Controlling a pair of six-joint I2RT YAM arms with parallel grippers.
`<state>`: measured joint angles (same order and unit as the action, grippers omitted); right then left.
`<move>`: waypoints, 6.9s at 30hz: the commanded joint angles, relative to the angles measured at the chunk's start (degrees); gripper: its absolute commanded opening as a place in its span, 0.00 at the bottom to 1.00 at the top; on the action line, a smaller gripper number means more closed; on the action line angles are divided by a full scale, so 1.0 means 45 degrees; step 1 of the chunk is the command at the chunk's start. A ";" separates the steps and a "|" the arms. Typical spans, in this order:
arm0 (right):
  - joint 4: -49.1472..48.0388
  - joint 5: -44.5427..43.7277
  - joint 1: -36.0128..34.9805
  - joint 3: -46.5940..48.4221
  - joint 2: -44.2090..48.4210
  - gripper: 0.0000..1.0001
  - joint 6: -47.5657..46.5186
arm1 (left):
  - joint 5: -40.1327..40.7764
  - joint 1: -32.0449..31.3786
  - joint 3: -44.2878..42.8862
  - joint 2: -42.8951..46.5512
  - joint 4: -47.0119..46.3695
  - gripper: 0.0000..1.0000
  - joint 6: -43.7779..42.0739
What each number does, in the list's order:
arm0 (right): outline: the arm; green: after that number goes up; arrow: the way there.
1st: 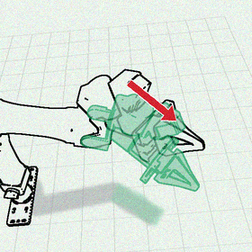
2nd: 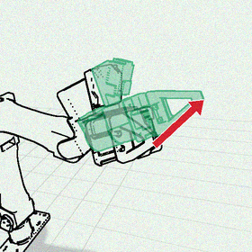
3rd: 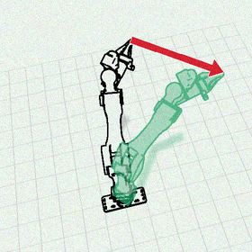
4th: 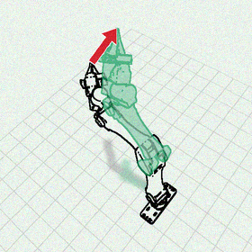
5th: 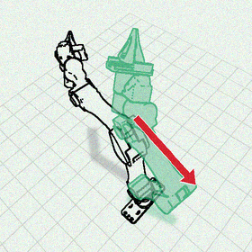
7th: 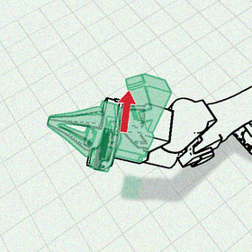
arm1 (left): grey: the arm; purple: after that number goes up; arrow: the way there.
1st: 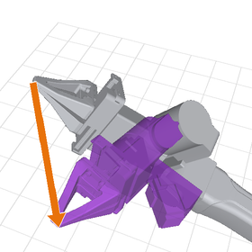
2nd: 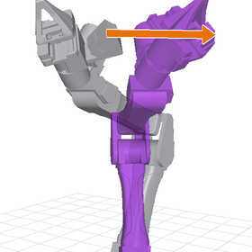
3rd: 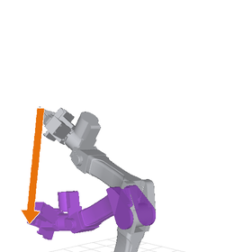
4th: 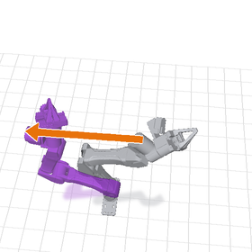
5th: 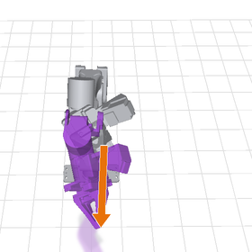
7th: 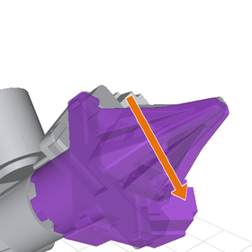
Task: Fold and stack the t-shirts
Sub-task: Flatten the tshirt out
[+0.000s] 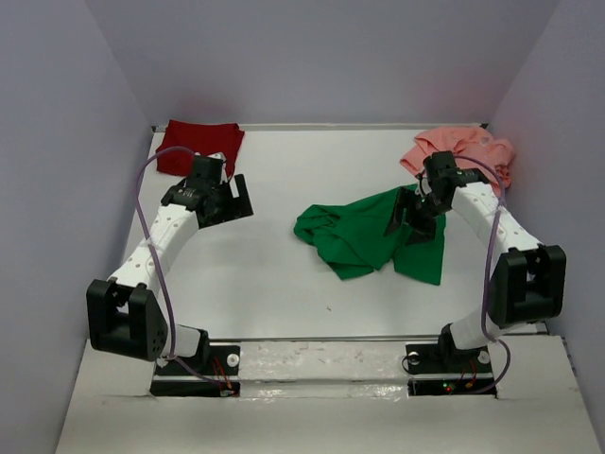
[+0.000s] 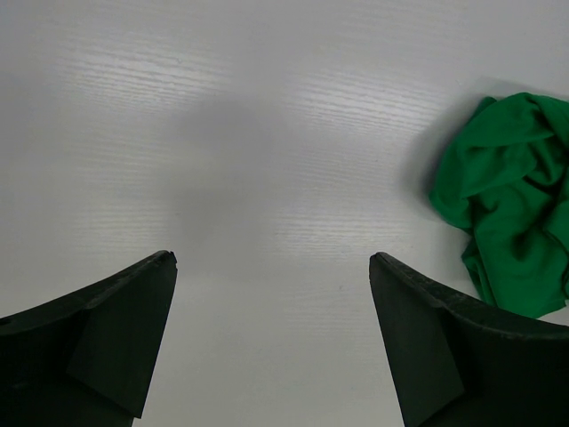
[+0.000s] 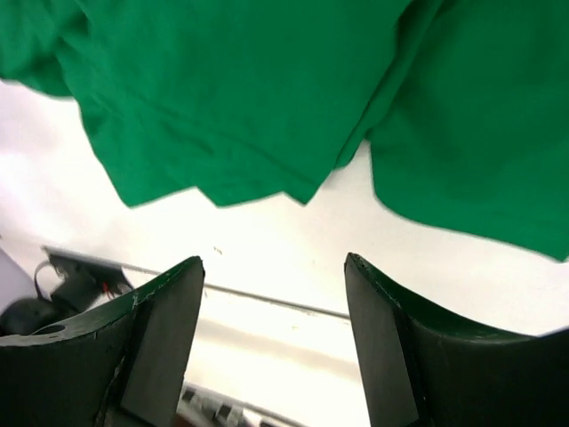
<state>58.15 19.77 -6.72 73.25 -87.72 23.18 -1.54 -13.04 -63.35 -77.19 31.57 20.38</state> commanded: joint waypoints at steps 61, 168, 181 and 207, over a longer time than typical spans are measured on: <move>0.4224 0.6563 -0.3702 1.3308 -0.4586 0.00 0.1392 | -0.0868 0.0007 -0.2152 -0.1383 0.0054 0.99 -0.0955; -1.3469 1.0120 -0.2354 0.3643 -0.0464 0.00 1.0162 | -0.7450 0.0964 0.4700 0.4905 -0.2308 0.96 0.1583; -1.3489 1.0782 -0.2237 0.7235 -0.4858 0.00 0.9830 | -0.7802 -0.0498 0.5992 0.7368 -0.2641 0.93 0.1818; -1.3625 1.1310 -0.1769 0.7316 -0.6171 0.00 0.9615 | -0.3175 -1.0323 0.4373 0.2882 0.0426 0.89 0.2991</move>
<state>-0.45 69.34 -15.70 106.80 -117.47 67.61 -18.74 -56.16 -39.20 -58.87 33.58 33.54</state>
